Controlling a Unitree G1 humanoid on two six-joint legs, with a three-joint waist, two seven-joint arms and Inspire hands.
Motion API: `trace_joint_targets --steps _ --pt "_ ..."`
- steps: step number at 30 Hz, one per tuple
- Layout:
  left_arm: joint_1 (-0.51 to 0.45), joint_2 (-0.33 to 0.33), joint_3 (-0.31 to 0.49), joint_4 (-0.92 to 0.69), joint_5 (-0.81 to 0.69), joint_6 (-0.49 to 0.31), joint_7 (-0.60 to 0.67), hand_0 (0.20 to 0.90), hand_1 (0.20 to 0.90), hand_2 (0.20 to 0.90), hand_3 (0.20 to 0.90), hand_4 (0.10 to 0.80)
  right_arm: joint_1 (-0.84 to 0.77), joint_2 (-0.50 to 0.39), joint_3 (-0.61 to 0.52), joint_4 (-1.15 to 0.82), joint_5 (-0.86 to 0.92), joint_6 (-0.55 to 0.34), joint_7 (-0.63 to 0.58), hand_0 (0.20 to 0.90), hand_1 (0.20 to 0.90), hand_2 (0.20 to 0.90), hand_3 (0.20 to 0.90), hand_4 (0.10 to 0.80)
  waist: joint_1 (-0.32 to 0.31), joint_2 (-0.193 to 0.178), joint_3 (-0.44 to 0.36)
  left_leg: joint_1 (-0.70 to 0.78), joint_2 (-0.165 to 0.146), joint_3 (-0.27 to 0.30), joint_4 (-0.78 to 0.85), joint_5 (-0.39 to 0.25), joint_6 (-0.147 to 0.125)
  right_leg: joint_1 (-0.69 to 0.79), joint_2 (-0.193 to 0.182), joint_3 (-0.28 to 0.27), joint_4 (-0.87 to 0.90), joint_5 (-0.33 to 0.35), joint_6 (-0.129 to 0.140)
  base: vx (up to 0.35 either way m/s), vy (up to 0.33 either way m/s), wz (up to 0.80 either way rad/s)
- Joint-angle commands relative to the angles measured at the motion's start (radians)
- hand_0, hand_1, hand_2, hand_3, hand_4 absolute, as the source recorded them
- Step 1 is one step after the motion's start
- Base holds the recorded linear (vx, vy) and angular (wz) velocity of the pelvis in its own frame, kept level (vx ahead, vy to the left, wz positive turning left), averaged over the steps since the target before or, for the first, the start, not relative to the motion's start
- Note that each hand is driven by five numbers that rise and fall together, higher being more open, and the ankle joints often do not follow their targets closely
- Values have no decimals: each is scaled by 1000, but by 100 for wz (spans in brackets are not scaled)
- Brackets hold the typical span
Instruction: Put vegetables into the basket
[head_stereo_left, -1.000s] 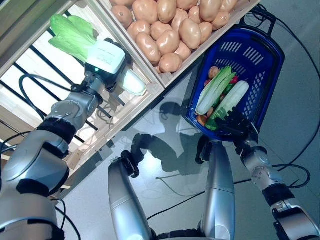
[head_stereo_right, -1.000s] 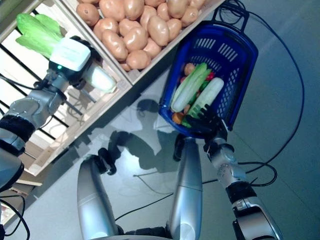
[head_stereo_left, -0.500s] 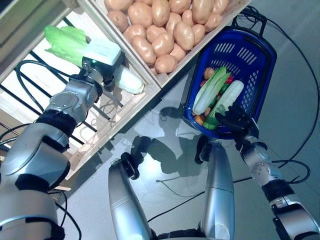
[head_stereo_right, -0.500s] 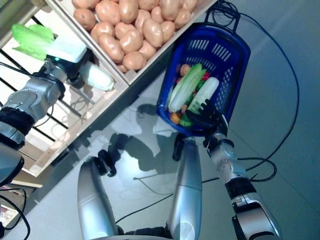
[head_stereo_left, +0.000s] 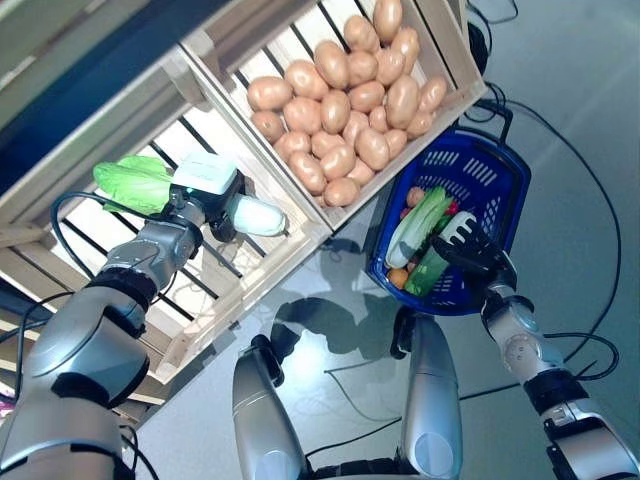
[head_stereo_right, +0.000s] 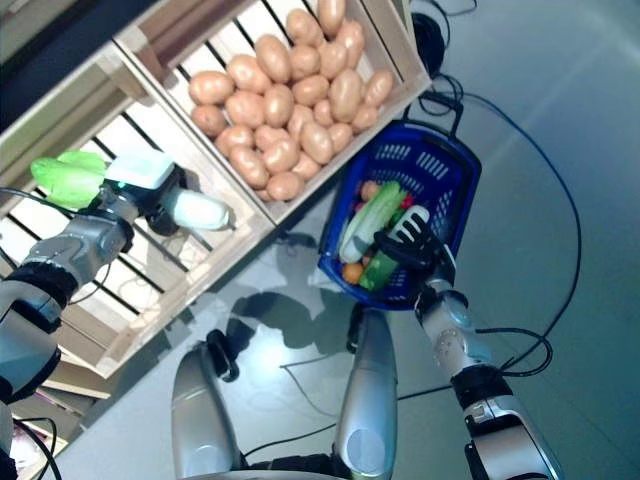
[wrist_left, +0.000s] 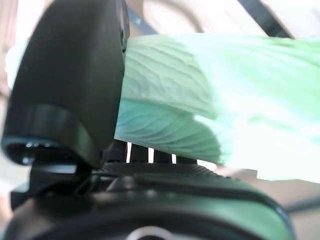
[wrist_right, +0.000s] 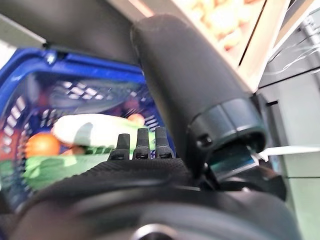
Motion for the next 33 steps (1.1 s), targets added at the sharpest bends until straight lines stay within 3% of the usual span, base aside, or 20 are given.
trace_joint_targets --steps 1,2,3,4,6,7,8,9,13,15,17,19,23,29,33 --pt "67 98 103 -63 -127 -43 105 300 300 300 300 400 55 19 -66 -72 -20 -94 45 900 900 900 900 800 4 10 -143 19 -12 28 -75 12 41 123 -29 24 -123 34 28 86 -32 5" --pt "141 92 169 -96 -172 -73 113 300 300 300 300 400 78 32 -66 -82 -55 -89 57 900 900 900 900 800 11 12 -169 64 -25 43 -135 54 54 168 -21 7 -187 70 16 127 -28 0" --pt "162 89 188 -106 -185 -79 113 300 300 300 300 400 85 34 -67 -85 -65 -88 61 900 900 900 900 800 13 13 -174 80 -29 44 -150 58 55 184 -20 2 -203 73 16 134 -51 -9" --pt "239 75 262 -150 -197 -97 115 300 300 300 300 400 119 42 -71 -97 -96 -85 76 900 900 900 900 800 22 15 -198 136 -46 53 -202 71 57 244 -15 -22 -262 84 14 201 -65 -13" --pt "339 57 350 -205 -204 -111 108 300 300 300 300 400 164 53 -83 -114 -127 -92 96 900 900 900 900 800 33 18 -229 204 -65 68 -264 89 56 320 -4 -49 -340 99 16 225 -71 -3" --pt "409 39 419 -245 -281 -134 95 300 300 300 300 400 192 57 -96 -131 -159 -87 127 900 900 900 900 800 41 20 -256 253 -77 77 -311 105 55 377 6 -68 -397 111 18 150 -50 9" --pt "421 36 431 -252 -298 -140 93 300 300 300 300 400 197 57 -98 -135 -166 -89 137 900 900 900 900 800 41 21 -259 261 -78 78 -319 109 54 386 7 -70 -406 114 19 276 -90 10" --pt "501 1 512 -324 -349 -145 61 300 300 300 300 400 227 62 -112 -168 -208 -82 162 900 900 900 900 800 51 20 -303 334 -95 93 -396 130 53 468 26 -96 -503 136 25 211 -65 2" --pt "604 -78 607 -435 -448 -173 31 300 300 300 300 400 252 68 -126 -209 -282 -84 228 900 900 900 900 800 65 24 -364 450 -112 109 -529 169 47 597 50 -132 -645 168 34 221 -56 3" --pt "631 -152 664 -501 -631 -204 -54 300 300 300 300 400 240 79 -125 -229 -298 -61 310 900 900 900 900 800 75 28 -399 507 -117 114 -608 199 42 654 62 -154 -711 191 39 126 -46 4" --pt "634 -185 681 -520 -715 -212 -105 300 300 300 300 400 232 84 -122 -231 -300 -53 333 900 900 900 900 800 79 29 -413 525 -118 115 -642 215 39 672 66 -163 -740 206 41 68 -43 5" --pt "629 -272 692 -559 -854 -225 -207 300 300 300 300 400 186 96 -104 -228 -297 -24 384 900 900 900 900 800 90 29 -438 572 -120 111 -719 243 29 724 77 -178 -810 236 51 108 -80 -2" --pt "602 -340 666 -613 -944 -204 -276 300 300 300 300 400 122 102 -66 -265 -289 32 405 900 900 900 900 800 97 24 -470 613 -114 114 -799 275 22 763 95 -200 -877 271 59 55 -77 5" --pt "551 -362 608 -666 -976 -183 -293 300 300 300 300 400 49 100 -13 -306 -272 122 380 900 900 900 900 800 102 17 -487 632 -114 96 -834 274 21 781 115 -200 -911 282 58 8 -74 3" --pt "529 -414 564 -750 -1105 -143 -370 300 300 300 300 400 2 124 26 -280 -265 191 341 900 900 900 900 800 105 8 -497 640 -112 86 -838 266 24 791 133 -188 -929 284 52 3 -66 4"
